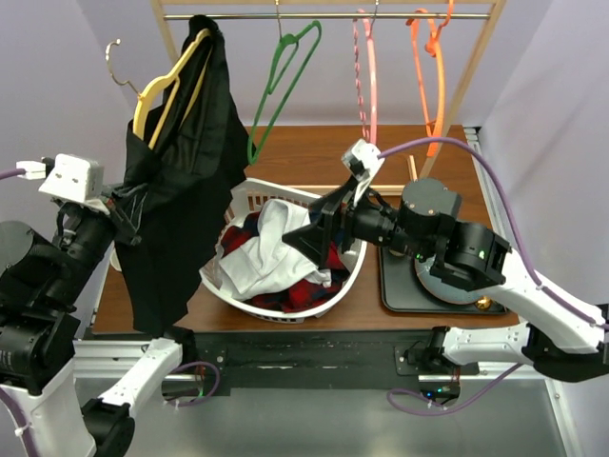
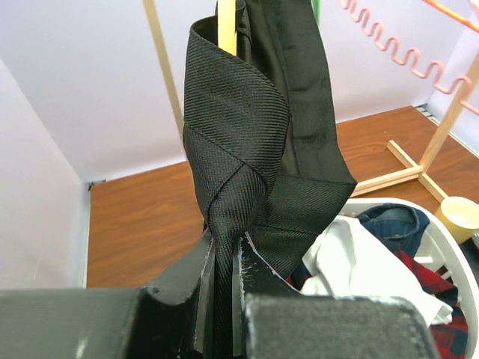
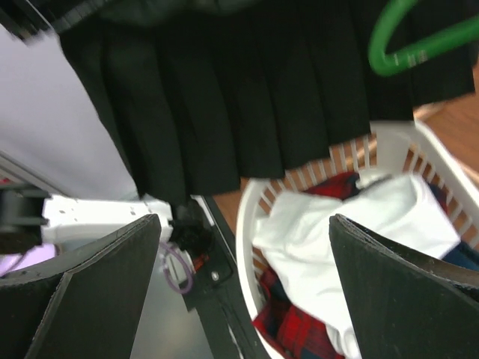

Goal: Remove the skirt from the hanger

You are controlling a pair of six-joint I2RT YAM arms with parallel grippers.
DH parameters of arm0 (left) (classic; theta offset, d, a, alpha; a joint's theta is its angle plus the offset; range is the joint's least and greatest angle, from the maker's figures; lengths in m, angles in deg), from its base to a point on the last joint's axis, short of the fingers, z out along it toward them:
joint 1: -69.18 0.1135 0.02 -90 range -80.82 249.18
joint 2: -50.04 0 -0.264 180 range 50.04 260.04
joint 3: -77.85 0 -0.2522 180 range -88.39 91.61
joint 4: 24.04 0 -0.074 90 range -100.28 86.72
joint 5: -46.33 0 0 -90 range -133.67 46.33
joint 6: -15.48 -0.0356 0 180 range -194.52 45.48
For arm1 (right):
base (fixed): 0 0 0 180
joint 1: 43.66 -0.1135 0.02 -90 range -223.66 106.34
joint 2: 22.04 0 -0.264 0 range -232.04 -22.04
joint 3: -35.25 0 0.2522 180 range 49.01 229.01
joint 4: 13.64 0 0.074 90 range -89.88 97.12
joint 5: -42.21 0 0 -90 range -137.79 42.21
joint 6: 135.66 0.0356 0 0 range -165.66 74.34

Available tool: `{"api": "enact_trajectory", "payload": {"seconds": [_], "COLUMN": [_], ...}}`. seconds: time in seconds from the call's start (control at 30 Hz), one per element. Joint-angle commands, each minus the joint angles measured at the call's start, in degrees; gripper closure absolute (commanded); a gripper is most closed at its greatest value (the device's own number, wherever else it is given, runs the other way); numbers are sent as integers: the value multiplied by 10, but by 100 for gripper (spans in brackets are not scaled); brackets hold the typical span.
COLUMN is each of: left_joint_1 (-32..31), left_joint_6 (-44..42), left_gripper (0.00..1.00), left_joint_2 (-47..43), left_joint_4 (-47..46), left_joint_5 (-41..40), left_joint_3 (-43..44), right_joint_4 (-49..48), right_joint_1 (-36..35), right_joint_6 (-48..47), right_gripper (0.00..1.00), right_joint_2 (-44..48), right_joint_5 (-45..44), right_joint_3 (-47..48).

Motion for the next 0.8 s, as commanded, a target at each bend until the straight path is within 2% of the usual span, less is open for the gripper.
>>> {"api": "enact_trajectory", "payload": {"seconds": [0.0, 0.13, 0.23, 0.3, 0.47, 0.67, 0.77], "left_joint_1": [2, 2, 1, 1, 1, -10, -14], "left_joint_6": [-29, -25, -10, 24, 46, 94, 107], "left_gripper": [100, 100, 100, 100, 100, 100, 100], "left_joint_2": [-2, 10, 5, 4, 13, 17, 14], "left_joint_4": [-95, -106, -146, -170, -182, -196, -193], "left_joint_5": [45, 63, 117, 157, 218, 301, 341], "left_joint_3": [33, 99, 122, 147, 193, 190, 158], "right_joint_4": [-4, 4, -19, -43, -127, -145, -155], "right_joint_1": [-2, -2, -1, -2, -1, -1, -2], "right_joint_6": [-17, -47, -67, -76, -88, -114, -125], "right_gripper": [2, 2, 2, 1, 2, 2, 1], "right_joint_2": [-20, -34, -21, -8, 38, 78, 97], "right_joint_5": [19, 15, 19, 19, 15, 32, 45], "right_joint_3": [101, 186, 205, 202, 163, 150, 132]}}
